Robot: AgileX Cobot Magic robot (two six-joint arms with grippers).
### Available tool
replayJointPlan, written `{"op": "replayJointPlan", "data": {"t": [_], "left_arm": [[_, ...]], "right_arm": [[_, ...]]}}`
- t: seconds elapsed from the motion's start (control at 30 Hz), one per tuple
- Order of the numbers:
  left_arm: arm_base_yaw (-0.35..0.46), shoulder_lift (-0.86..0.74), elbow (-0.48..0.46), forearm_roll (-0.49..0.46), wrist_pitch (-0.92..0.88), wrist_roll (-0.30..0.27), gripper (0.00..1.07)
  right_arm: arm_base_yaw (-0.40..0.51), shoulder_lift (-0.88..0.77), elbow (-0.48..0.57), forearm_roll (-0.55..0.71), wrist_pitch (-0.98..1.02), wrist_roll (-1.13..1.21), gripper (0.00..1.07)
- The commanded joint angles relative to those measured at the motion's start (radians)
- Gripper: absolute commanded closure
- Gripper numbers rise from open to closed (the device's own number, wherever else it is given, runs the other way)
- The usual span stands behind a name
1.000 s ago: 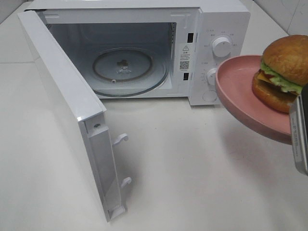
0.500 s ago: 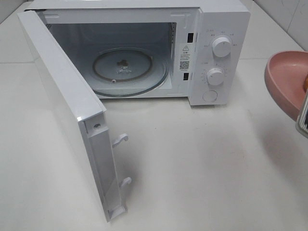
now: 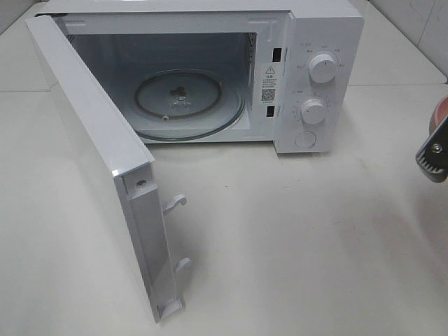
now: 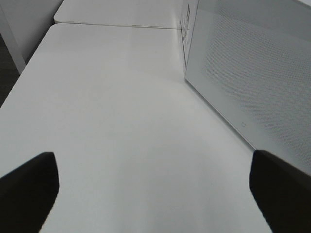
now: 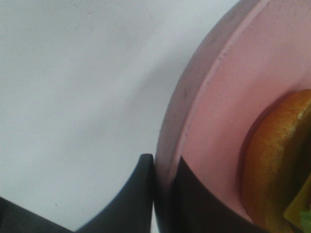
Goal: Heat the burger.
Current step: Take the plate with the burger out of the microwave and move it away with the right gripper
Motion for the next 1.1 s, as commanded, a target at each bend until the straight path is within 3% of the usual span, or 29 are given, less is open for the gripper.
{"op": "replayJointPlan", "data": {"t": [0.03, 0.4, 0.63, 1.1], "left_arm": [[-0.001, -0.023, 0.001, -0.005, -0.006, 0.0, 0.06], [-0.001, -0.023, 0.001, -0.005, -0.006, 0.0, 0.06], [-0.001, -0.023, 0.001, -0.005, -0.006, 0.0, 0.06], [-0.001, -0.023, 0.001, -0.005, -0.006, 0.0, 0.06]], "right_arm": [[-0.006, 0.064, -0.009, -0.104, -0.001, 0.136, 1.07], [-0.006, 0.301, -0.045, -0.142, 0.031, 0.518, 1.06], [-0.008, 0.416, -0.1, -0.144, 0.062, 0.566, 1.06], [-0.194, 0.513, -0.152, -0.143, 0.048, 0.571, 1.06]]}}
